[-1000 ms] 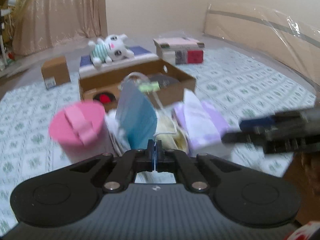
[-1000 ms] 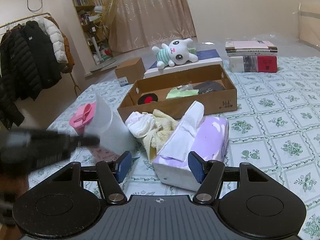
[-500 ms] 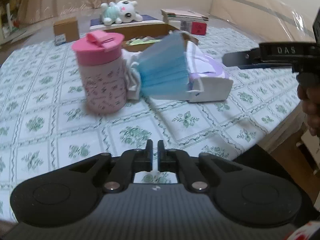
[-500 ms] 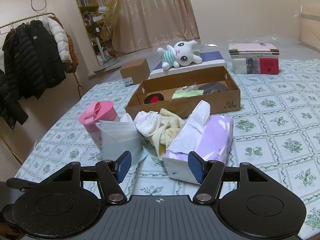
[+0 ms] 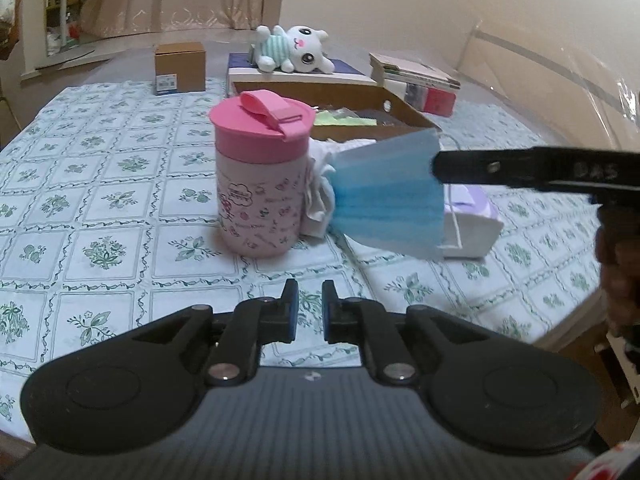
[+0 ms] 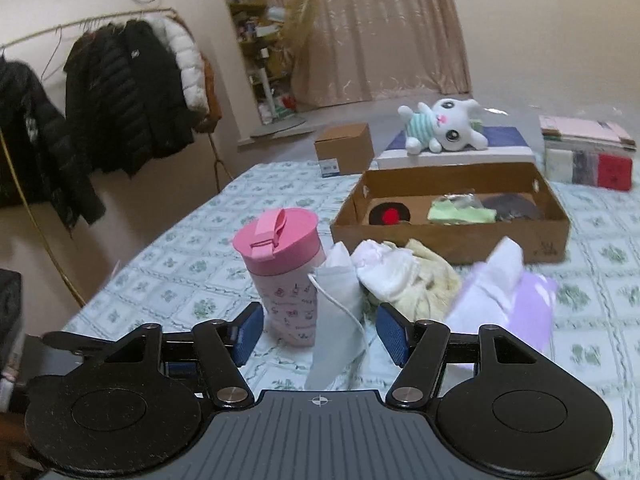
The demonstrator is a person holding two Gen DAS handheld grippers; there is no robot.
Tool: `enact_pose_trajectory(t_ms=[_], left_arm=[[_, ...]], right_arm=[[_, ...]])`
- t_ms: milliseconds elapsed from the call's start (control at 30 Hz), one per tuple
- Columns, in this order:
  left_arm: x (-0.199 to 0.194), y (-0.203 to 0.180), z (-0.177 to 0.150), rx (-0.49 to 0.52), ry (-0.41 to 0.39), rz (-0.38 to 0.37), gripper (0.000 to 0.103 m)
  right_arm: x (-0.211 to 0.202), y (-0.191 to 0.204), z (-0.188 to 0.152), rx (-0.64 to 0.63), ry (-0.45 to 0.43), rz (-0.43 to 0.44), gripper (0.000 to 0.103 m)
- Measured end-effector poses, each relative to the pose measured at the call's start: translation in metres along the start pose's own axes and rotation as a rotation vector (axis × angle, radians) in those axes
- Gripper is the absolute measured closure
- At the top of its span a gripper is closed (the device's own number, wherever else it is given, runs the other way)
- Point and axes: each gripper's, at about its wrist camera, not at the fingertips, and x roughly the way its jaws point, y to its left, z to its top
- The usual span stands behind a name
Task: Organize soft objects
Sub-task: 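Grasp the blue face mask with the right tool, then lift the blue mask with the right tool while the left tool reaches the white cloth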
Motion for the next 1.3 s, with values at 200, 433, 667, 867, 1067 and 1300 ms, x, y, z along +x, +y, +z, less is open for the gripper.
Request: enact_pose_trajectory(t_ms=[200,433,667,867,1067,1300], left_arm=[[0.006,0.009,-0.001,-0.029,0.005,0.001,0.092],[0.013,0.016,-0.003,-0.059,0.004,0.0,0.09],[0.012,0.013,-0.004,-0.069,0.003,-0.013,0.089],[0.009,0.012,-0.007,-0.072,0.006,-0.014,0.088],[0.008,0.013,-0.007,-0.078,0.0,-0.009,0.086],[0.012,0.014,-0.008,-0.08,0.009,-0.013,0.084]], right_arm=[[0.039,0.004,0.004,-0.075,0.05,-0.05,0.063],[0.045,-0.004,-0.007,-0.047,0.126,-0.093,0.101],[0.035,-0.011,-0.056,0.043,0.262,-0.088,0.101],[0.025,-0.02,-0.082,0.082,0.328,-0.107,0.092],[0.004,-0.018,-0.067,0.038,0.255,-0.164,0.04],[0.016,0.014,-0.055,-0.212,0.193,-0.245,0.04]])
